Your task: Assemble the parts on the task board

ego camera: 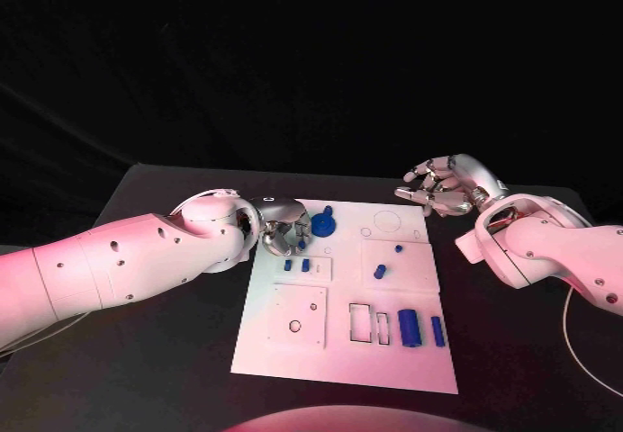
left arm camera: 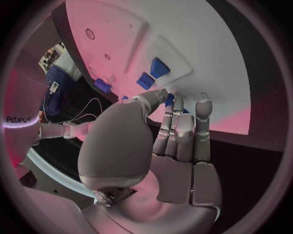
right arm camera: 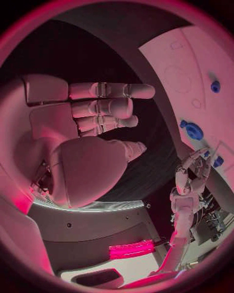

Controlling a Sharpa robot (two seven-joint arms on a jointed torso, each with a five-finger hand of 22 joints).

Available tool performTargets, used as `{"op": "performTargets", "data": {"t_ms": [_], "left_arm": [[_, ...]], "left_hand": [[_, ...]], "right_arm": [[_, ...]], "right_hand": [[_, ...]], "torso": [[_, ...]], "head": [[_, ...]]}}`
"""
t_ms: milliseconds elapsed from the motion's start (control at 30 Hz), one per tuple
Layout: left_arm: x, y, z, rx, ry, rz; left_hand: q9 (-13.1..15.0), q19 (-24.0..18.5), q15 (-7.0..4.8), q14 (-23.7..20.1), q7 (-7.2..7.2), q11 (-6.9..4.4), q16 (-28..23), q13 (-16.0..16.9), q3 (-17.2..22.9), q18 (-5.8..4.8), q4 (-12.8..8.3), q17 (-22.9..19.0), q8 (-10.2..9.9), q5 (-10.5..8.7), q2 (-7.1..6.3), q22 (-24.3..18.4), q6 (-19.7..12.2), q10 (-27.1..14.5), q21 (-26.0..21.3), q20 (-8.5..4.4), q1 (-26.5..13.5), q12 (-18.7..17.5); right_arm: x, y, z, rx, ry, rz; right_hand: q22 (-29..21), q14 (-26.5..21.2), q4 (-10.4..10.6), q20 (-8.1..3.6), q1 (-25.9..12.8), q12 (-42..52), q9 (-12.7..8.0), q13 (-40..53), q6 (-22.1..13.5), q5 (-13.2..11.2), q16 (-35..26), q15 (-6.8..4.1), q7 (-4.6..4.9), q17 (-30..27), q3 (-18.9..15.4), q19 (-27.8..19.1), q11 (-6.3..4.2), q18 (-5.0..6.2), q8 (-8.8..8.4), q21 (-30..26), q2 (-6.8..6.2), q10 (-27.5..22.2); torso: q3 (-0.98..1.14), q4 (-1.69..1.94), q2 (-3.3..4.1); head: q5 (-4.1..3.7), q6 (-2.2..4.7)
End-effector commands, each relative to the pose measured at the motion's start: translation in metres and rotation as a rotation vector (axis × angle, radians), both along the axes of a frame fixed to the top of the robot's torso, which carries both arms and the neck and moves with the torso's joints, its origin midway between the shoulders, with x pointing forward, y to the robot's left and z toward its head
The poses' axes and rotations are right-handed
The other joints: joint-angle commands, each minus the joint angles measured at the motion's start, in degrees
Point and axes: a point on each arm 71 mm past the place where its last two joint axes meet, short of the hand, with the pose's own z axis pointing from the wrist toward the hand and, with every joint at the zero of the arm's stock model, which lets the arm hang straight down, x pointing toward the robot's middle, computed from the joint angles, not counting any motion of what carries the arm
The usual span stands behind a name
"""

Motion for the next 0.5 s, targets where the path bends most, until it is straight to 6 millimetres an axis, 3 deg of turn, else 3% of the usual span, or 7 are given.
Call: {"op": "performTargets", "data": {"t_ms": [33, 267, 500], "left_arm": [[-0.0002, -0.0005, 0.0, -0.004, 0.005, 0.003], [0.0004, 0.0008, -0.0003, -0.002, 0.004, 0.01], [0.0007, 0.0032, -0.0001, -0.004, 0.0, 0.017]], "left_hand": [[-0.11, -0.14, 0.14, -0.58, -0.03, 0.06, -0.4, -0.13, -0.09, -0.81, 0.25, -0.33, -0.49, -0.24, 0.0, -0.09, -0.57, -0.67, -0.25, 0.34, -0.63, -0.44], [-0.15, -0.12, 0.39, -0.77, -0.11, 0.35, -0.47, -0.2, -0.12, -0.8, 0.36, -0.75, -0.88, -0.25, -0.15, -0.18, -0.89, -1.36, -0.35, 0.53, -0.69, -0.87], [-0.24, -0.19, 1.07, -0.91, -0.43, 1.15, -0.44, -0.56, -0.42, -0.78, 0.68, -1.19, -1.79, -0.25, -0.63, -0.46, -1.66, -3.42, -0.62, 1.09, -0.95, -2.11]], "right_arm": [[-0.0003, 0.0006, 0.0004, -0.003, -0.008, 0.005], [-0.0004, 0.0001, 0.0003, -0.004, -0.006, 0.004], [-0.0002, -0.0009, -0.0004, -0.015, 0.0, 0.008]], "right_hand": [[-0.13, -0.32, 0.0, 0.31, 0.18, -0.39, -0.06, -0.13, -0.08, -0.14, -0.4, 0.04, 0.21, -0.16, -0.26, 0.25, 0.11, 0.66, 0.35, -0.31, -0.02, -0.44], [-0.25, -0.48, 0.0, 0.34, 0.19, -0.44, -0.08, -0.26, -0.15, -0.14, -0.87, 0.07, 0.24, -0.54, -0.3, 0.22, 0.15, 0.66, 0.37, -0.48, -0.06, -0.51], [-1.85, -1.75, -0.01, 0.64, 0.42, -3.36, -0.21, -3.31, -0.28, -0.13, -6.41, 0.34, 0.43, -4.48, -0.58, 0.18, 0.41, 0.69, 0.92, -2.55, -0.12, -2.1]], "torso": [[0.02, -0.01, 0.0], [0.01, -0.04, 0.02], [0.01, -0.01, -0.01]], "head": [[0.0, 0.02], [0.01, 0.03], [-0.01, 0.05]]}}
